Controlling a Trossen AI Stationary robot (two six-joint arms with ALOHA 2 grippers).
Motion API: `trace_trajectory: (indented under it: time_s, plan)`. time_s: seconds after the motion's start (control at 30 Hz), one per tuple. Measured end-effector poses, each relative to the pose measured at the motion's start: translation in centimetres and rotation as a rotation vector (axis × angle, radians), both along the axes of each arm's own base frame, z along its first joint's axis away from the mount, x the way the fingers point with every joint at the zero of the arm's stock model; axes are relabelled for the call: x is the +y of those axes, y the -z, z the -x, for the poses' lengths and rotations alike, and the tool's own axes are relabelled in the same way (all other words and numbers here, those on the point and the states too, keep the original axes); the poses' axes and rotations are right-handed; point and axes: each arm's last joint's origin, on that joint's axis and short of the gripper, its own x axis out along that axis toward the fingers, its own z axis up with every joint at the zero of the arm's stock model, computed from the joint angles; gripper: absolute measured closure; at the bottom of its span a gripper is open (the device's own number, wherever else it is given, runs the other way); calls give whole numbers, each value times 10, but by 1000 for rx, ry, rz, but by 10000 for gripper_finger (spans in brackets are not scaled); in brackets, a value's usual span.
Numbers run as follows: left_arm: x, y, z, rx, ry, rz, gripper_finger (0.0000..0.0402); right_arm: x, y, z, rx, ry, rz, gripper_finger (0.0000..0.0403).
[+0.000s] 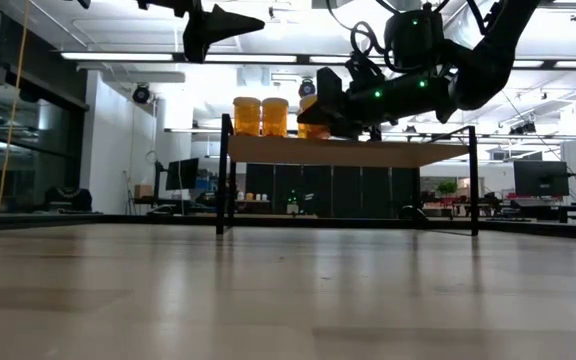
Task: Pick and place medicine bottles onto shelf by color
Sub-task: Put the orange pill bottle on the shelf aligned with the other orange pill bottle
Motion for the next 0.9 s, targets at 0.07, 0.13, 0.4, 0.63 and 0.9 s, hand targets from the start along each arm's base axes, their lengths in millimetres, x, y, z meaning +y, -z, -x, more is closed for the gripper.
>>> trace_trajectory:
  time_s: [0.07,0.13,0.4,0.63,0.9]
  plan:
    - [0,0,0,0,0,0,125,0,0,0,0,0,0,195]
    - [0,0,0,0,0,0,125,0,0,0,0,0,-2,182]
    - [0,0,0,0,0,0,125,0,0,0,1,0,-3,131]
    - [0,0,0,0,0,0,125,1,0,0,0,-27,-6,120]
    - [0,0,0,3,0,0,125,5,-8,8,116,-27,9,120]
